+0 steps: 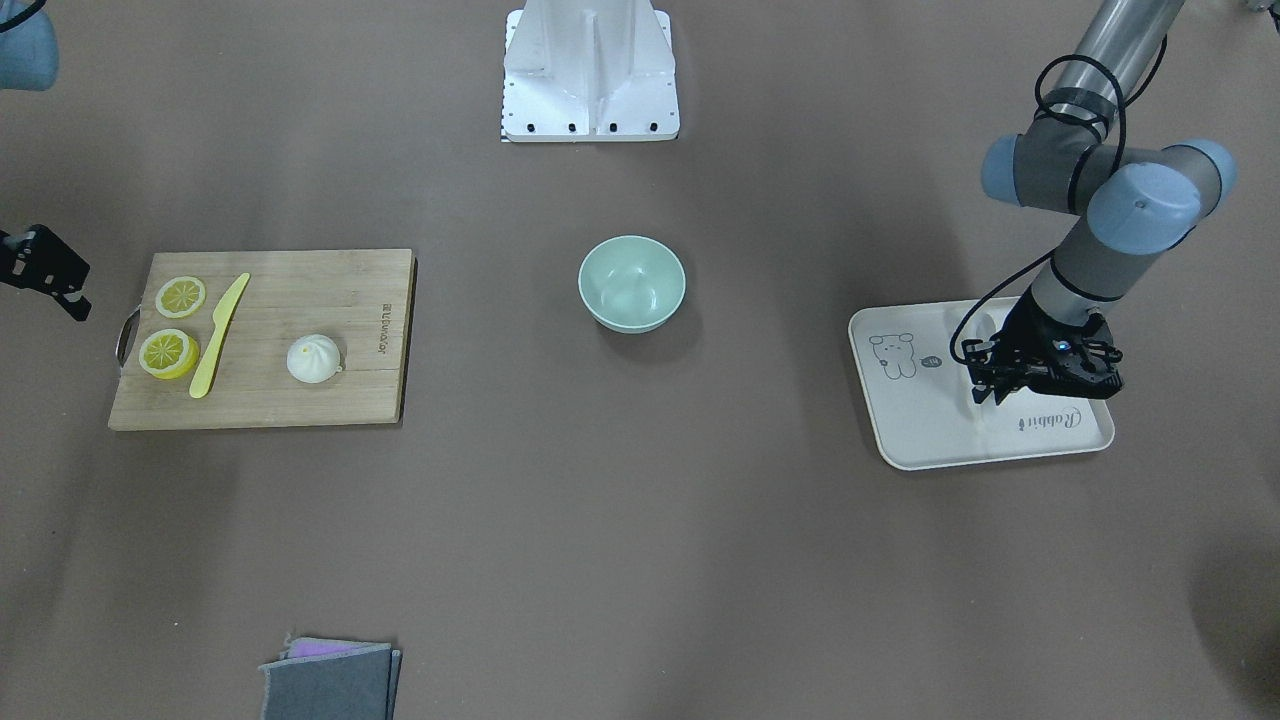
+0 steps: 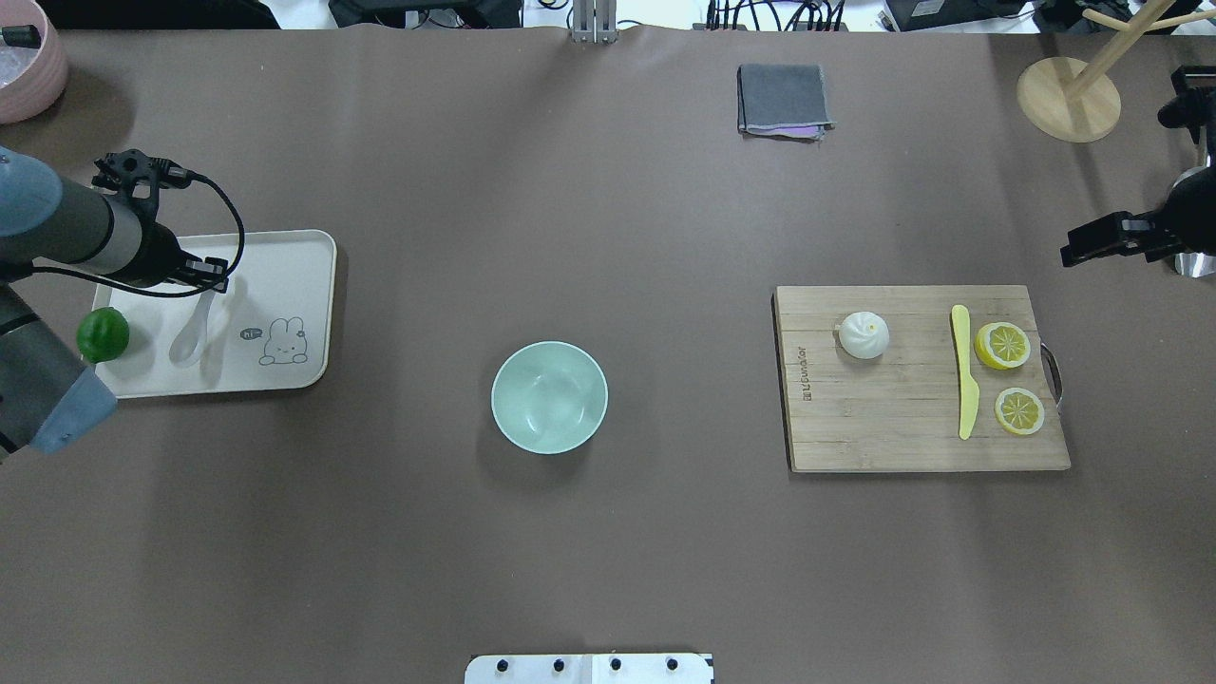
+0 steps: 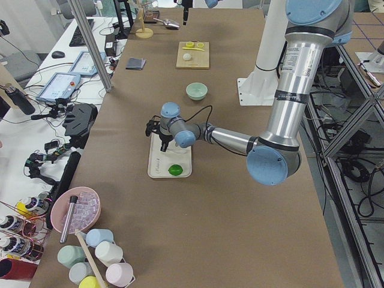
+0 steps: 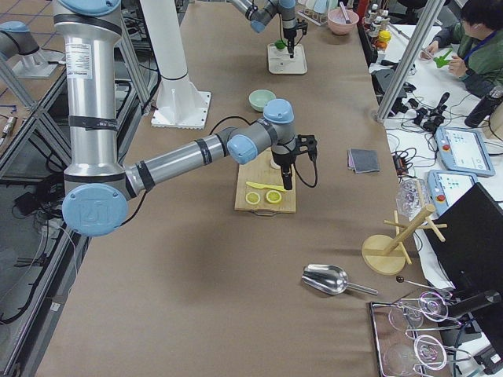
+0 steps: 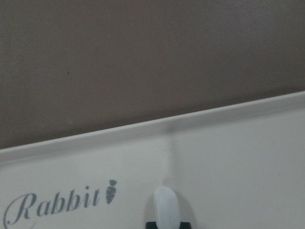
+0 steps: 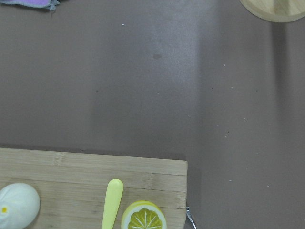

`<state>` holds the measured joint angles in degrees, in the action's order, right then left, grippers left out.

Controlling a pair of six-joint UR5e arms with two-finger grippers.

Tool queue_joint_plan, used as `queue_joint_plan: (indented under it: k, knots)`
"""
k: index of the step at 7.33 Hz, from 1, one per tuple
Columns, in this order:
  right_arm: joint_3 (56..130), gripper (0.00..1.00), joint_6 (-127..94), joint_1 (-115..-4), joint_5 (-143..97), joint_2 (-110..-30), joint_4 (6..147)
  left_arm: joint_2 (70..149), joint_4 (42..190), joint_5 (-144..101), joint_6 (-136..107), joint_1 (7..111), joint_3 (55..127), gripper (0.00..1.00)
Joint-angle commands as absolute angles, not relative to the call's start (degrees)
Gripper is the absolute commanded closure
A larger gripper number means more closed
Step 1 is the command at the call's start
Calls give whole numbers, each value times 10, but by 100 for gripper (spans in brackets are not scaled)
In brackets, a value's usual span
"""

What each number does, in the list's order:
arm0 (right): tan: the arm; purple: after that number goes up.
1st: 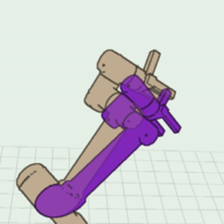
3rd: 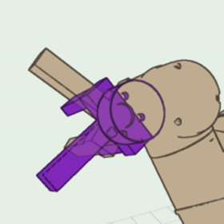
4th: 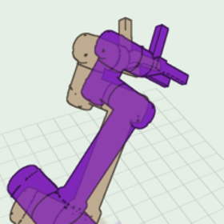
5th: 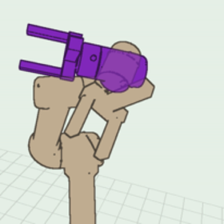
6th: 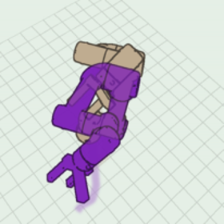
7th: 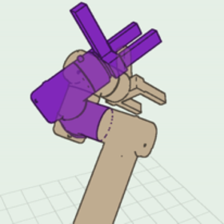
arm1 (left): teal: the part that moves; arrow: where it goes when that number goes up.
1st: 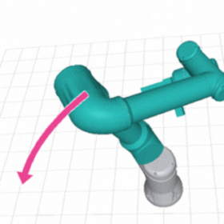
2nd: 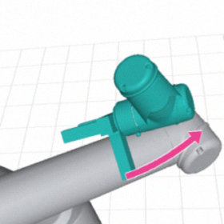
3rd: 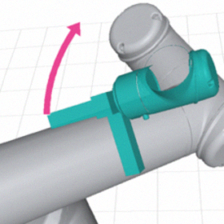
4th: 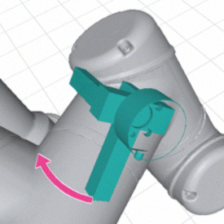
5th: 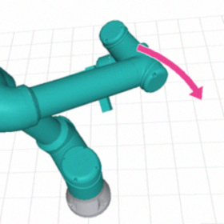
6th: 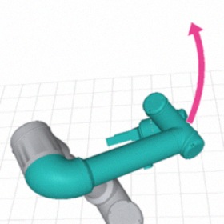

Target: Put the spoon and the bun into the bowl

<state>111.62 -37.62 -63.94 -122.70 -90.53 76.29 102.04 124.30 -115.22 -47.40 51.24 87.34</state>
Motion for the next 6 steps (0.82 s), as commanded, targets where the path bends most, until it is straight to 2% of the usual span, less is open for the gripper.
queue_joint_plan:
  k: [1, 6]
  knots:
    - [1116, 0, -377, -640, -1227, -906, 763, 1076, 1238, -1151, -604, 512, 883, 100]
    - [1118, 0, -377, -640, -1227, -909, 763, 1190, 1227, -1059, -862, 378, 901, 100]
